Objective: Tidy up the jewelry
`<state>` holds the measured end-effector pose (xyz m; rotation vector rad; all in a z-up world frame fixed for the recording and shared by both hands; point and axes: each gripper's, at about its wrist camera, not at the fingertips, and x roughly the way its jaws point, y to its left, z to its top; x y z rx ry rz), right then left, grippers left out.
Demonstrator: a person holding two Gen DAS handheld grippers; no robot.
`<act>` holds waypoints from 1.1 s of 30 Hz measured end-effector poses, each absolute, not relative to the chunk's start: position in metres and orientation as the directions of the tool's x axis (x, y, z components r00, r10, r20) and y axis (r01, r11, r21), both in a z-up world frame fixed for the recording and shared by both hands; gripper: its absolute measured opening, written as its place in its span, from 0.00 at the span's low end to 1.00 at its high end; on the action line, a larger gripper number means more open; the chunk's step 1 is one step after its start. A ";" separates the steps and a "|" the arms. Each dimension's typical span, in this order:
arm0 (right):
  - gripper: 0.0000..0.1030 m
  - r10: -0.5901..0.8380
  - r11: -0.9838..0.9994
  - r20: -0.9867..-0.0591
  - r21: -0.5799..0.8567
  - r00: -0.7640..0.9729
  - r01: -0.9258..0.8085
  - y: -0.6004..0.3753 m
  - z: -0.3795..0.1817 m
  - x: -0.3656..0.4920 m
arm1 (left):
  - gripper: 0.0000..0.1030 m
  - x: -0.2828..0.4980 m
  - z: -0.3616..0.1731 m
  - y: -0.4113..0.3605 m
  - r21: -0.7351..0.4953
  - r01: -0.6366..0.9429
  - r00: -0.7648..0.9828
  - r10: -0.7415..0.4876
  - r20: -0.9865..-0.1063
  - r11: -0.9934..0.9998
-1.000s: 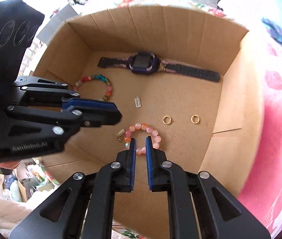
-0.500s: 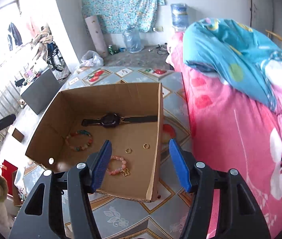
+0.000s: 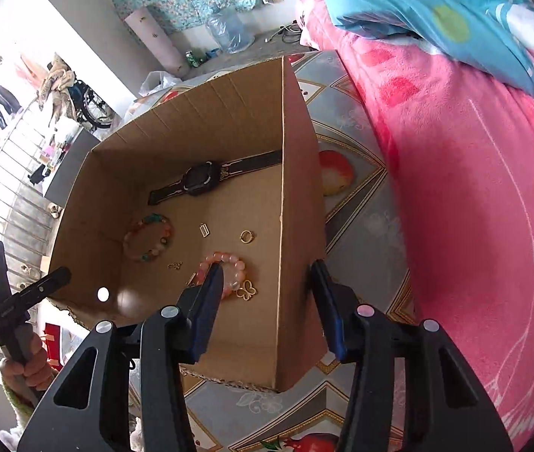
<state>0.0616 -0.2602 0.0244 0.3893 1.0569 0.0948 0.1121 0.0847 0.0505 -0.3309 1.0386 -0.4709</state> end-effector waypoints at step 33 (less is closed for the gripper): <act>0.58 0.246 0.921 -0.674 0.386 0.696 0.048 -0.241 0.043 -0.060 | 0.80 -0.004 0.086 0.117 -0.289 0.148 0.689 -0.308 -0.656 0.946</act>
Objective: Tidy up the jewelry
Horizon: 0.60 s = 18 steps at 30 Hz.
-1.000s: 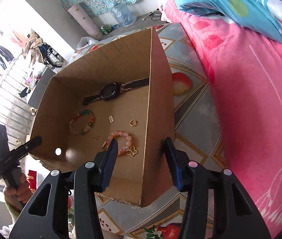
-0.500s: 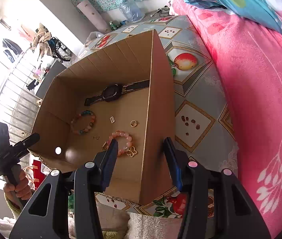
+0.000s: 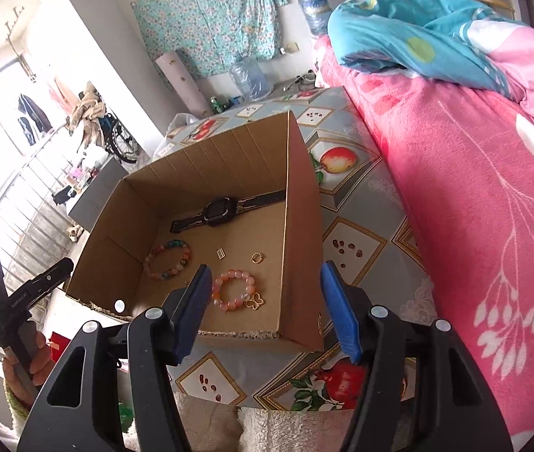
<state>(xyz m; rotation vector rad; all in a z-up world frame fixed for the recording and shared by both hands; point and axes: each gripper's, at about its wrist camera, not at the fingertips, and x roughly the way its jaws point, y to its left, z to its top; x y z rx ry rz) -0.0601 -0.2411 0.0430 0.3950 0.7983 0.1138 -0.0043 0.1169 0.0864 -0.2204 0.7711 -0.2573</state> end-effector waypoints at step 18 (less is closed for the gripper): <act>0.78 0.226 0.972 -0.616 0.198 0.754 -0.129 -0.185 0.059 -0.147 | 0.92 -0.065 0.114 0.089 -0.062 0.052 0.774 -0.079 -0.629 0.997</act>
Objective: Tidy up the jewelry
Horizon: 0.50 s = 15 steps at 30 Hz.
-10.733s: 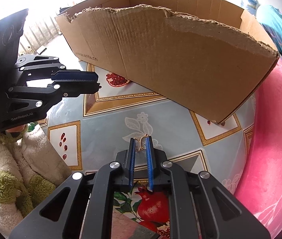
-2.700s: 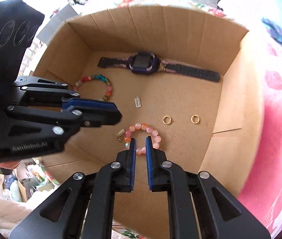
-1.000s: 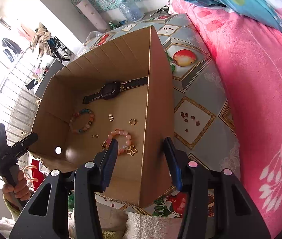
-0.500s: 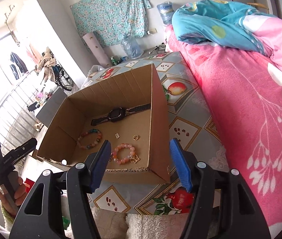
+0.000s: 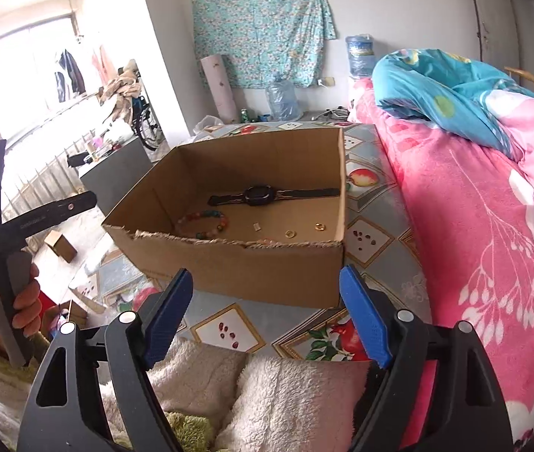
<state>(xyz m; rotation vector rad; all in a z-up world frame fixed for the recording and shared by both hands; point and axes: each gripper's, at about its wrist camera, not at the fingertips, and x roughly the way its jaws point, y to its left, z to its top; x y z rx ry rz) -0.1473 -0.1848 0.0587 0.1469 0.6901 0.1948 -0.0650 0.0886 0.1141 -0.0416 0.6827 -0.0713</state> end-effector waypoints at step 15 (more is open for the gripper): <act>0.83 0.154 0.985 -0.746 0.171 0.648 -0.038 -0.156 0.012 -0.121 | 0.92 -0.062 0.056 0.035 0.062 0.042 0.636 0.022 -0.771 0.997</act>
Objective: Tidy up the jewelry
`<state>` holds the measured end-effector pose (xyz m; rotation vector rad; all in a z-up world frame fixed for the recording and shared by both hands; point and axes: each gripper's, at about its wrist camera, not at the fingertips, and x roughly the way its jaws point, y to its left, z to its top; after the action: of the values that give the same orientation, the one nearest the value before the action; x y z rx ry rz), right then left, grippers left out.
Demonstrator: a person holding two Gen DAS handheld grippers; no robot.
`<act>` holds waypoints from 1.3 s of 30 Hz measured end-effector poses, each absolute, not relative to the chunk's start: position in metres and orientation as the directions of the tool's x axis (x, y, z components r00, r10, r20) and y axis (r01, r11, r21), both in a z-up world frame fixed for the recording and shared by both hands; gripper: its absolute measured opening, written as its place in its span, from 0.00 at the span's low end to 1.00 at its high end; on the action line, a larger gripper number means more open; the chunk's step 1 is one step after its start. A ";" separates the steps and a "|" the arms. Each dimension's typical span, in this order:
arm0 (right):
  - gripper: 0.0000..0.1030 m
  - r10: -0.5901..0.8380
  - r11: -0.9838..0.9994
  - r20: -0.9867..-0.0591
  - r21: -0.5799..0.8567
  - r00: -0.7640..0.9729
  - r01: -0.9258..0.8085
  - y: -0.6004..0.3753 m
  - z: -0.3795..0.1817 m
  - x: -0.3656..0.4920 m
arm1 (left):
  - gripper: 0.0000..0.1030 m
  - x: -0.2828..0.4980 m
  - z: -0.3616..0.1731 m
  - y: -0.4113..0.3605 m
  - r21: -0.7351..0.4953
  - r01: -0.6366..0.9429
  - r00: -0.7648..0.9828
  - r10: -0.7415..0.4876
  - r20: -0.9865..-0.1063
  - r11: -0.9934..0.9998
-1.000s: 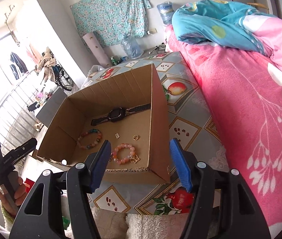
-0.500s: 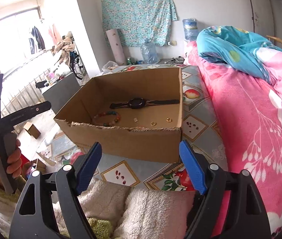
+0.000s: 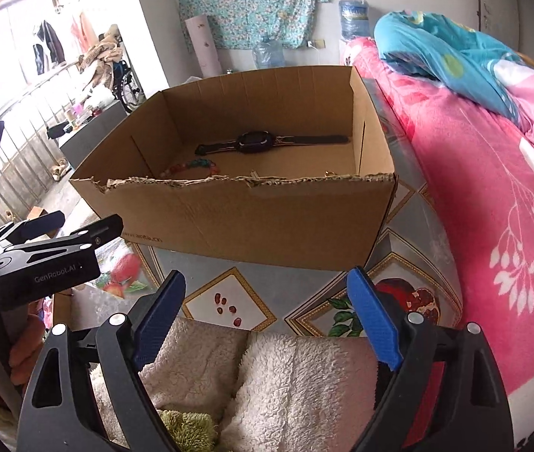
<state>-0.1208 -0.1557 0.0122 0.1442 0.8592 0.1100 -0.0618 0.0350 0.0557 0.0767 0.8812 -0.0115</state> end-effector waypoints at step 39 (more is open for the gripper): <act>0.83 0.135 0.977 -0.793 0.205 0.594 0.052 -0.165 -0.005 -0.083 | 0.92 -0.044 0.035 0.019 0.052 0.065 0.560 0.007 -0.828 0.997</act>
<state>-0.0826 -0.1651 -0.0053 0.2158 0.9359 0.0491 -0.0437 0.0189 0.0346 0.0795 0.9759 -0.0339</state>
